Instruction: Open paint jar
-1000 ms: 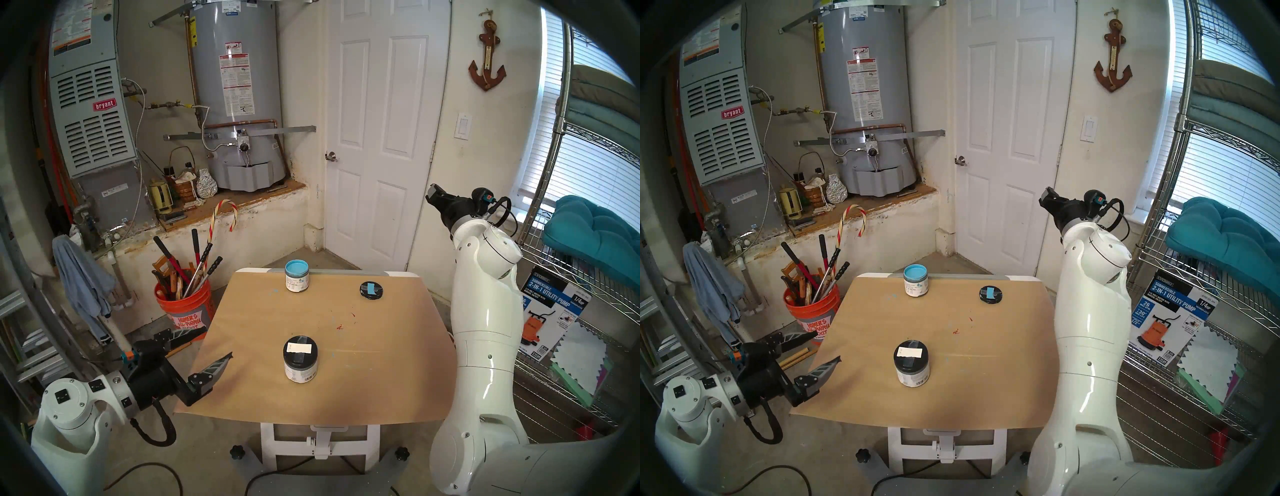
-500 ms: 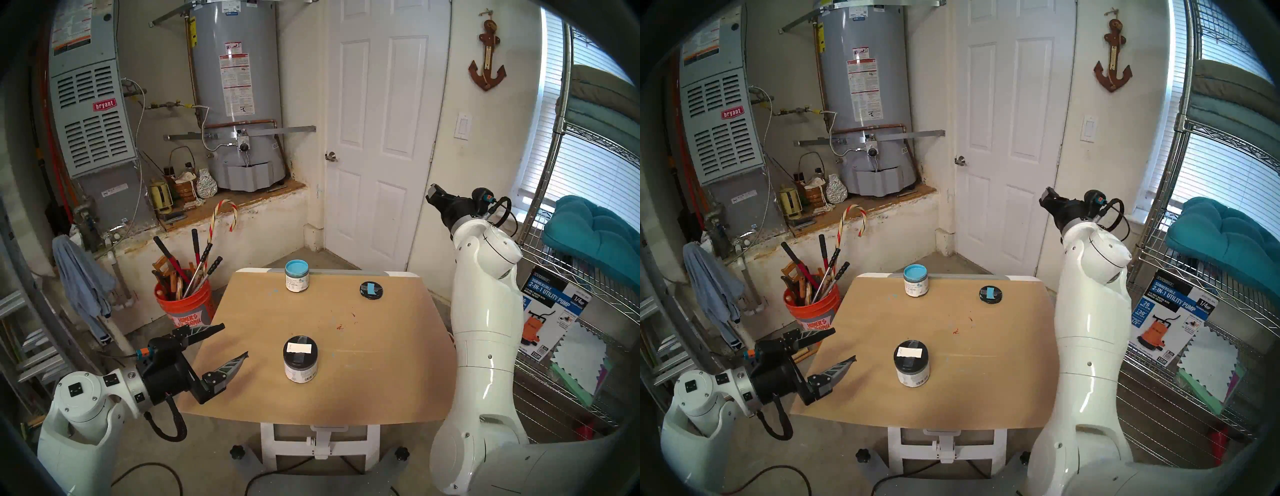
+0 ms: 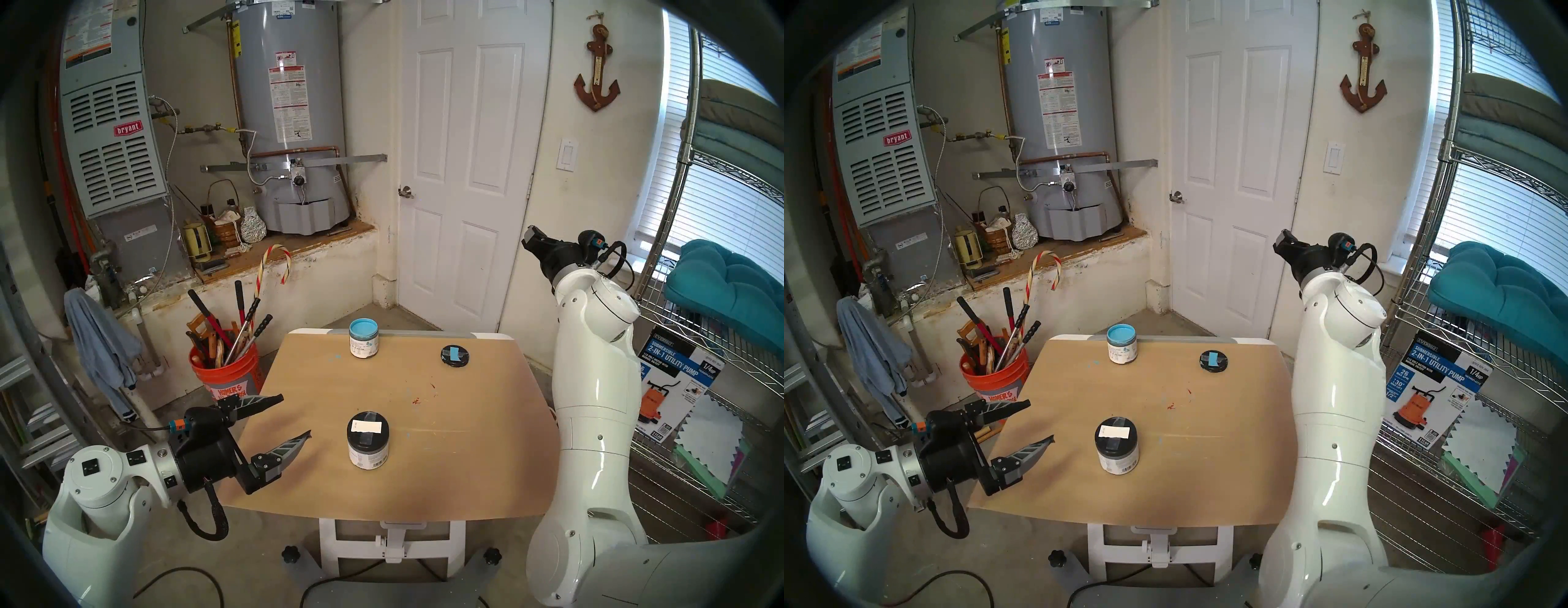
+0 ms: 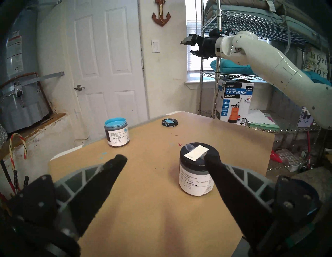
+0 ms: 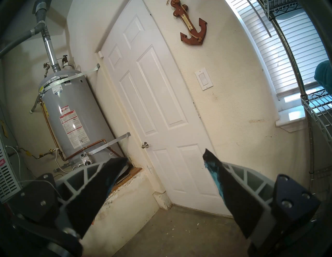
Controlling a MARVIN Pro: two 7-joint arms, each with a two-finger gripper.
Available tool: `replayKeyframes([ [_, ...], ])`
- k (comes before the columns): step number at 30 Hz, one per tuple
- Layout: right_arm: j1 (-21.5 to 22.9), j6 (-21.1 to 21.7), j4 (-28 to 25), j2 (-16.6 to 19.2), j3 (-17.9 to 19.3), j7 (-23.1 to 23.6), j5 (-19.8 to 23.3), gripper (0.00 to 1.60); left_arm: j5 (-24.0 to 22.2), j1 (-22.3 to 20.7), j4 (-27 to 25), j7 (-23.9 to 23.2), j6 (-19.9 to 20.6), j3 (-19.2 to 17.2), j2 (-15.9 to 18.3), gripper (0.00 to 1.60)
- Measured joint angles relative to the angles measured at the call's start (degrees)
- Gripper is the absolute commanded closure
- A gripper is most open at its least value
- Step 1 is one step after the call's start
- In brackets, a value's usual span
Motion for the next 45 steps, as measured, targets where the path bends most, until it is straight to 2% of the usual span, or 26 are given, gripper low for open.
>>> replayKeyframes([
  [16, 0.00, 0.00, -0.01, 0.00, -0.01, -0.07, 0.00, 0.00, 1.80, -0.48, -0.22, -1.17, 0.42, 0.22, 0.82, 0.00],
  [26, -0.02, 0.00, -0.02, 0.00, -0.01, -0.10, 0.00, 0.00, 3.58, 0.74, -0.18, -2.23, -0.96, -0.49, 0.91, 0.00],
  [38, -0.02, 0.00, -0.03, 0.00, -0.02, -0.13, 0.00, 0.00, 3.58, 2.52, 0.32, -5.71, -3.03, -1.86, 1.88, 0.00],
  [45, -0.02, 0.00, -0.03, 0.00, -0.02, -0.14, 0.00, 0.00, 3.80, 2.72, 0.43, -5.98, -3.65, -1.90, 1.90, 0.00],
])
